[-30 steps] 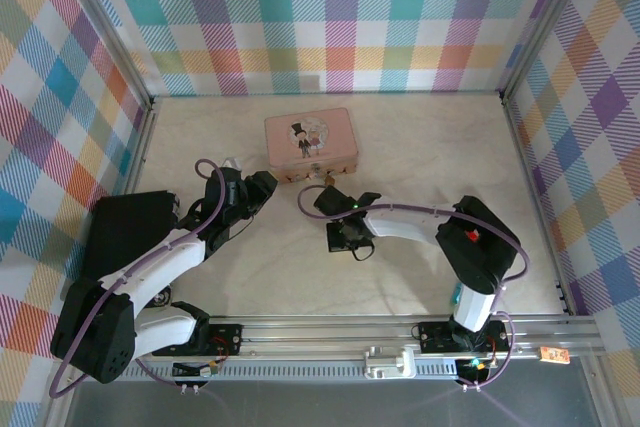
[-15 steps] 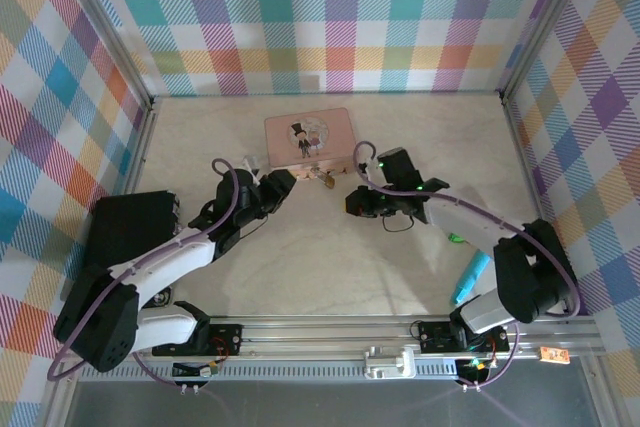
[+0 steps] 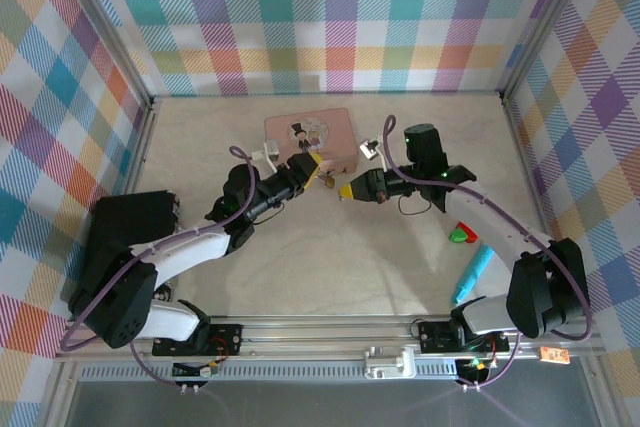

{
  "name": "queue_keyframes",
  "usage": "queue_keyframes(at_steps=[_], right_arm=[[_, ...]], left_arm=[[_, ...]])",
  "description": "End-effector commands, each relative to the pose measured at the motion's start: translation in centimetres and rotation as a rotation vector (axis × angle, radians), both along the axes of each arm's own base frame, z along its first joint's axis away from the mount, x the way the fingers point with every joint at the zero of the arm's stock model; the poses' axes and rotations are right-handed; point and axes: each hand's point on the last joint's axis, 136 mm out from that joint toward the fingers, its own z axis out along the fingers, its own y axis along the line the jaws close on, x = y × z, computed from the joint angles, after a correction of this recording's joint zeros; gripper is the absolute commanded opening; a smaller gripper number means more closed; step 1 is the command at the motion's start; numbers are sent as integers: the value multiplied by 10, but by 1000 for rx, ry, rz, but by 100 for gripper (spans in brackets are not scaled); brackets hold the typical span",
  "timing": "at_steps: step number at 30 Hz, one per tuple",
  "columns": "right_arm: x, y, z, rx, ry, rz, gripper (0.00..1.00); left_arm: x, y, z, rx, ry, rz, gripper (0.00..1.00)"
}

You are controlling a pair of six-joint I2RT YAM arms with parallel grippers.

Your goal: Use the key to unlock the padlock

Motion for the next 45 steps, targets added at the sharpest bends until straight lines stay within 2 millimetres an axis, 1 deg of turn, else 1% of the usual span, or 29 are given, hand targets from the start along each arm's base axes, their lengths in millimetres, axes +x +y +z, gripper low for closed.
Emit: queue_keyframes(at_steps=[1,4,7,10,13,19,23,27,32,35,43,45], right_arm=[[-11,0,15,57,-9,85,0],[-12,0,20,70,-13,88,0],[-11,0,23,75,-22,89,0],[-8,-1,26,80,-34,79,0],[-2,-3,27,89,-40,60,0],[7,-5,33,118,-62,34,0],[13,-3,30,121,-57,18,0],[17,-2,25,128,-42,15,0],[20,0,23,138,-39,15,0],[20,0,24,142,-43,16,0],[20,0,28,158,-51,17,0],[21,0,27,160,-49,16,0]], left_arm=[[-9,-14,26,-62,-90,-68,52],[-14,-20,28,-87,-98,-89,52],[-19,-25,36,-118,-122,-111,52],[-26,-29,47,-146,-158,-137,52],[-33,-31,52,-159,-181,-166,51],[-38,-32,42,-144,-158,-176,48],[-39,-34,38,-141,-145,-186,46],[-42,-36,39,-142,-147,-199,41],[-42,-38,42,-147,-155,-202,37],[-43,-39,44,-148,-158,-207,36],[-42,-42,36,-138,-140,-209,38],[-42,-42,37,-140,-141,-210,38]])
